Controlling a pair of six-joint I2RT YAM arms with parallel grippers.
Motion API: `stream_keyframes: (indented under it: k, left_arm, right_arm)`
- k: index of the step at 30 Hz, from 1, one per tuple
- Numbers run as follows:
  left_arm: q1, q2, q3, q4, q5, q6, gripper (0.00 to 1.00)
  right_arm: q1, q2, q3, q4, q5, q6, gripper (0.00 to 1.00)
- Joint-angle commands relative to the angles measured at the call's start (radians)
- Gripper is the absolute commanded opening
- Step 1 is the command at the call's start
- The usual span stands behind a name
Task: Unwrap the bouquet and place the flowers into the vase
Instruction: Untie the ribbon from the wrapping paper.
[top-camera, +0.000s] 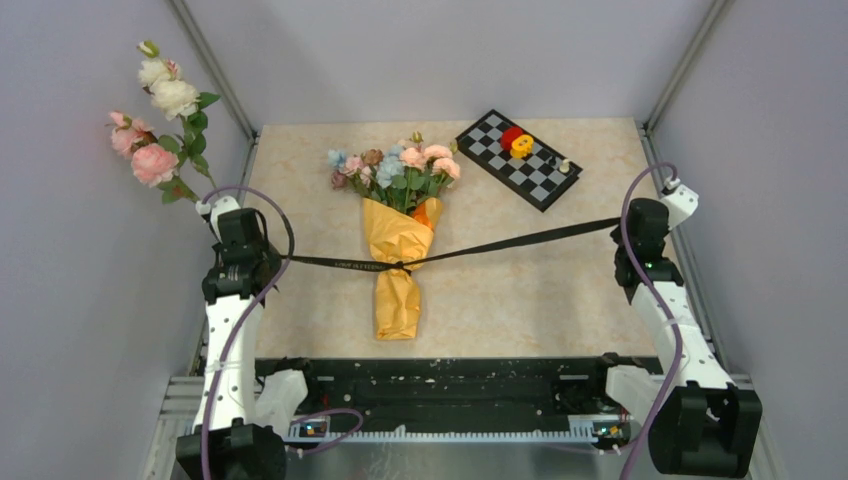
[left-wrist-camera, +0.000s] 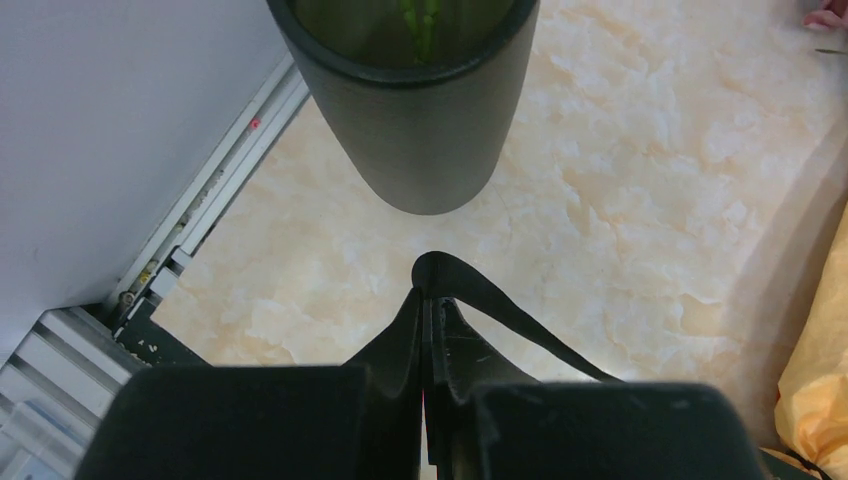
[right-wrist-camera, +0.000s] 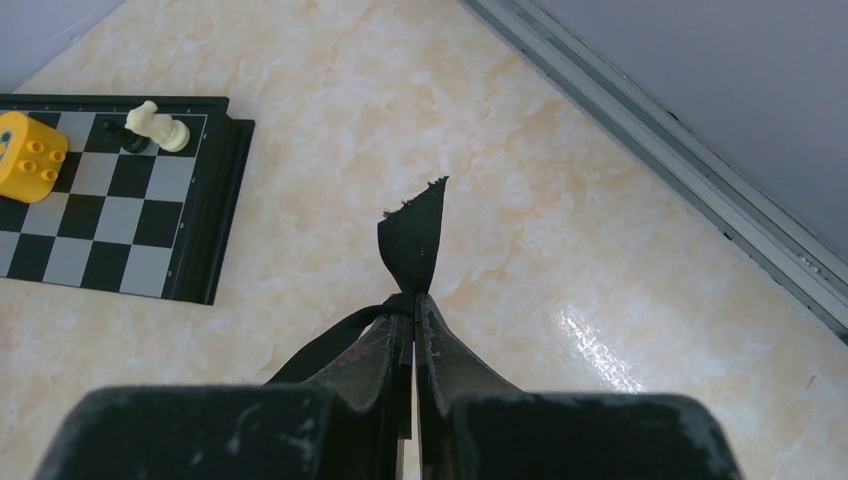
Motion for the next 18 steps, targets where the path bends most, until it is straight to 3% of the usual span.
stream_keyframes:
  k: [1,18]
  left_arm:
    - [0.010,-0.017,0.001,0.042,-0.071,0.008,0.00]
    - [0.060,-0.033,-0.010,0.051,-0.088,0.002,0.00]
  right_arm:
    - [-0.022,-0.006,0.036,0.020,0.029,-0.009,0.00]
    - [-0.061,-0.019,0.040,-0.010,0.087,0.011,0.00]
